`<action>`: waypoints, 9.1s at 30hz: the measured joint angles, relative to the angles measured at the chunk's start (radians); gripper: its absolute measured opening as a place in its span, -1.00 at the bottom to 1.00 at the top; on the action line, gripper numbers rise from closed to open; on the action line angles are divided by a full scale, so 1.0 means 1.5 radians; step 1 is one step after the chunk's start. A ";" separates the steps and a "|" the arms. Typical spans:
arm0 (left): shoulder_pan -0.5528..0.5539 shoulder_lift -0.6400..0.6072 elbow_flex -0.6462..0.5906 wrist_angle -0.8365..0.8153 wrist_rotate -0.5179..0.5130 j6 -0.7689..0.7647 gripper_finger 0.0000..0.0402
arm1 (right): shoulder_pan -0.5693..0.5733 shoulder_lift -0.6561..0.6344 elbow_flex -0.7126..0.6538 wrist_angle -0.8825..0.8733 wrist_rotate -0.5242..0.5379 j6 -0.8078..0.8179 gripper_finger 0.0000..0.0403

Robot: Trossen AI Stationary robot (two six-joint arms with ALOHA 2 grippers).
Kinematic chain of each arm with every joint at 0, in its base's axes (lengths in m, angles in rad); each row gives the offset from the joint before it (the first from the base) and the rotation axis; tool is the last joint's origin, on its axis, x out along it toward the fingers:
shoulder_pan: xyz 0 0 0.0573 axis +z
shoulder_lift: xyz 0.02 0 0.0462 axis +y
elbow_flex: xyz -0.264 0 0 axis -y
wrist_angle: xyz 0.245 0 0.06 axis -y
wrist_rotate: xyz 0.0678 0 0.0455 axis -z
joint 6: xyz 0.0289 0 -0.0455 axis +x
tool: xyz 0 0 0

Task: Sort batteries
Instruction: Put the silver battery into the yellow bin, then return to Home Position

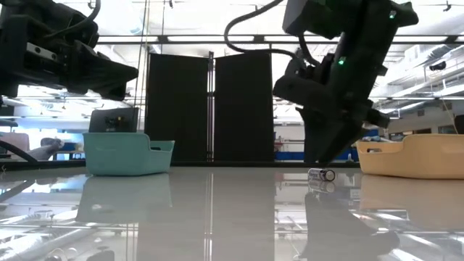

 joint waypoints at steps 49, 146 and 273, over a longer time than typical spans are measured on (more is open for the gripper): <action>0.000 -0.483 -0.009 -0.467 -0.021 0.024 -0.97 | -0.006 -0.085 0.151 -0.483 0.025 -0.105 -0.72; 0.138 -0.708 -0.009 -0.668 0.021 0.068 -0.97 | -0.264 -0.463 -0.279 0.240 -0.207 -0.849 -0.97; 0.290 -0.707 -0.009 -0.579 -0.005 0.061 -0.89 | -0.429 -1.089 -0.708 0.415 -0.204 -0.866 -0.86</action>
